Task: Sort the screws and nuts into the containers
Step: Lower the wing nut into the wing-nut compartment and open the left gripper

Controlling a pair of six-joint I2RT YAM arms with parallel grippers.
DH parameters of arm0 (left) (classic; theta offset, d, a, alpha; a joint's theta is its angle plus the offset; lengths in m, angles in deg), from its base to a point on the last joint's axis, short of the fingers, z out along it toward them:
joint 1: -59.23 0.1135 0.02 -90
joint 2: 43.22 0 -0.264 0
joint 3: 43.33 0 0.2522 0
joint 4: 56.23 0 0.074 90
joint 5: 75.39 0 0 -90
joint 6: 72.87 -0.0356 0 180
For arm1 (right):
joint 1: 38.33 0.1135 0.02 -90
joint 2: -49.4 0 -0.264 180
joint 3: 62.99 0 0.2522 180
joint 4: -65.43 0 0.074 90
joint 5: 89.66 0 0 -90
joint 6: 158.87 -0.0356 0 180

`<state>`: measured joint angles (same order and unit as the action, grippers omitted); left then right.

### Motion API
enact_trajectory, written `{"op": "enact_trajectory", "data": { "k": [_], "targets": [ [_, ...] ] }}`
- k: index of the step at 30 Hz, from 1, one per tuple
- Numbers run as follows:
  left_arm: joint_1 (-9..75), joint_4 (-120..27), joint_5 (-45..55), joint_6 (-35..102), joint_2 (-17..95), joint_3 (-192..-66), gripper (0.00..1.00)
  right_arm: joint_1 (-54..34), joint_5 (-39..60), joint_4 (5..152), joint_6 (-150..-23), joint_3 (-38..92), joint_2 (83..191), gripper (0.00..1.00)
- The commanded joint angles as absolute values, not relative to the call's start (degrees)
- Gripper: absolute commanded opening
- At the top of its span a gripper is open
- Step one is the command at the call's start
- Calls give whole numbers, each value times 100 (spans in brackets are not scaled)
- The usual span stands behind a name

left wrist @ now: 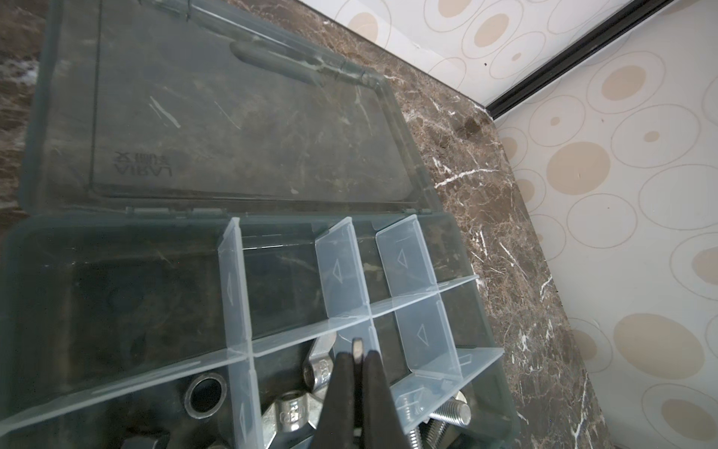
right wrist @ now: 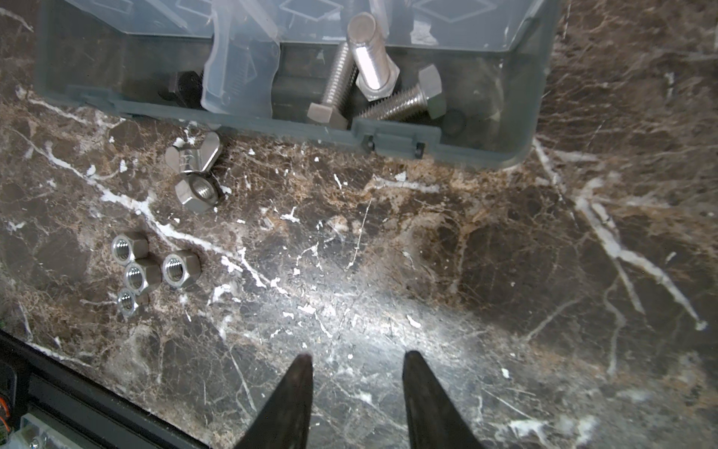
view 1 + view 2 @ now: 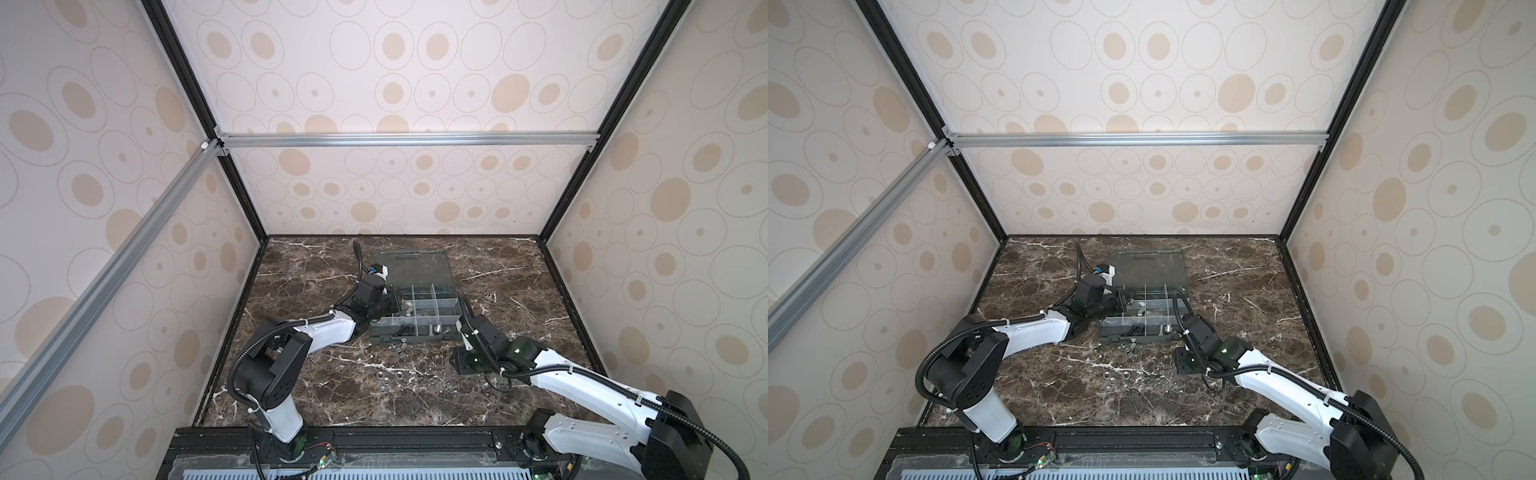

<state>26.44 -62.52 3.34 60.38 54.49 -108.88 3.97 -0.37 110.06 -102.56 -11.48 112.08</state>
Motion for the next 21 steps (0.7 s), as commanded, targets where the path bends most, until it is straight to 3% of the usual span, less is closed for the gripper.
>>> {"op": "enact_trajectory", "data": {
  "k": [1, 8, 21],
  "targets": [
    [2697, -6392, 202, 5955, 5524, -11145, 1, 368, -124, 11069, -10352, -1189, 11228, 42],
    [2711, -6283, 243, 5950, 5380, -11085, 33, 367, -103, 11052, -10338, -1131, 11330, 42],
    [2716, -6120, 433, 6057, 4012, -9914, 48, 367, -48, 11073, -10297, -1113, 11279, 42]
  ]
}}
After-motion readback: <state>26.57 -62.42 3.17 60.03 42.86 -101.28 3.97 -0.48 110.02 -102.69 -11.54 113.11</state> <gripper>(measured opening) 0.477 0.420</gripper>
